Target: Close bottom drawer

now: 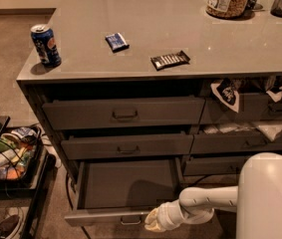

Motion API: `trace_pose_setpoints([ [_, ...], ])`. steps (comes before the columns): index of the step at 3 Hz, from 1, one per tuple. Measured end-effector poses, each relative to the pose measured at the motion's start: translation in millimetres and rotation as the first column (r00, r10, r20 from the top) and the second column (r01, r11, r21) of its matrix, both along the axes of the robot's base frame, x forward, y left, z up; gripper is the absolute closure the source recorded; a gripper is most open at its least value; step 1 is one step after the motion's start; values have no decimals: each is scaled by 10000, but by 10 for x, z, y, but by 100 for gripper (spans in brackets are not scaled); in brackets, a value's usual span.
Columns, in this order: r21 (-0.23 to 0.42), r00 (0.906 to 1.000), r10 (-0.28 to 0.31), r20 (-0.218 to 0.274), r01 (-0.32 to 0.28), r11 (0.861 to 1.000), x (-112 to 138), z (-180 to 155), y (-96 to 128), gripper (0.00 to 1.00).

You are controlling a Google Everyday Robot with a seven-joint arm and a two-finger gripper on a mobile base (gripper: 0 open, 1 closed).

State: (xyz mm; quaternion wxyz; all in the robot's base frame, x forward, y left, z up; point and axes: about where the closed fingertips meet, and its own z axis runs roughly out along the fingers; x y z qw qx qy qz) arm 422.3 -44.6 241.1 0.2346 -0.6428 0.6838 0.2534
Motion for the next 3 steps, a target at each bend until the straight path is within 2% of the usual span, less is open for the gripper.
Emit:
trace_pose_setpoints([
  [1,156,9999,117,75,-119,9998,42,-205,-17,88],
  [2,545,9994,-235,262,221,9983,50,-732,-199,100],
  [3,546,9994,-235,262,221,9983,50,-733,-198,100],
])
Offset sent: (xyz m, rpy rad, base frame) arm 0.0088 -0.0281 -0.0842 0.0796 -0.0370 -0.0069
